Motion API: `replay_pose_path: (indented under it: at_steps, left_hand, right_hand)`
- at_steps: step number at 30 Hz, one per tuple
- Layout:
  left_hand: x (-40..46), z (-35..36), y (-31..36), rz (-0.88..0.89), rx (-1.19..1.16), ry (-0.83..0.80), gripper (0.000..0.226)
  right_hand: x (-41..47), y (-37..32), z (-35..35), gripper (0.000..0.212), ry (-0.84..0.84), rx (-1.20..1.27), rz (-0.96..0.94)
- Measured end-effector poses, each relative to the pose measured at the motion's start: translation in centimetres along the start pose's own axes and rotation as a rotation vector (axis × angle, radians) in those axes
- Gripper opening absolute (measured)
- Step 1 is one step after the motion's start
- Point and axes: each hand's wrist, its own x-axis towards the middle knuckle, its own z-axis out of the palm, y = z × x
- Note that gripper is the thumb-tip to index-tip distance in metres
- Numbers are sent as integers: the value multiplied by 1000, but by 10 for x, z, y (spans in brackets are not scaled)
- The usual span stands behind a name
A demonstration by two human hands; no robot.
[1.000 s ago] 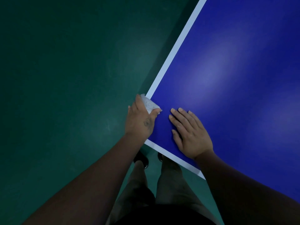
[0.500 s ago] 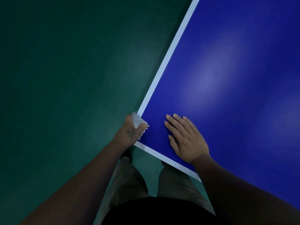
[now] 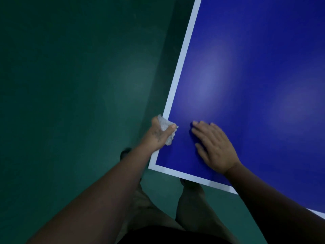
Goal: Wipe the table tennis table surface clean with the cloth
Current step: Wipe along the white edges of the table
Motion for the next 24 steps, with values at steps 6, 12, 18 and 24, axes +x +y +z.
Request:
replay_pose_path:
  at_steps: [6,12,18,24]
  left_hand:
    - [-21,2,-23,4,-71,-82,82]
    - [21,1,5,-37,-28,-42,73]
    - [80,-12,68,-17,7,-12,50]
    - [134,-23,140,27,-62,27,61]
  right_hand:
    - [79,8,9,53,241,-65,529]
    - [85,9,17,52,264,-96,641]
    - [89,9,17,53,262,-117,637]
    - [90,9,18,54,269,-128,644]
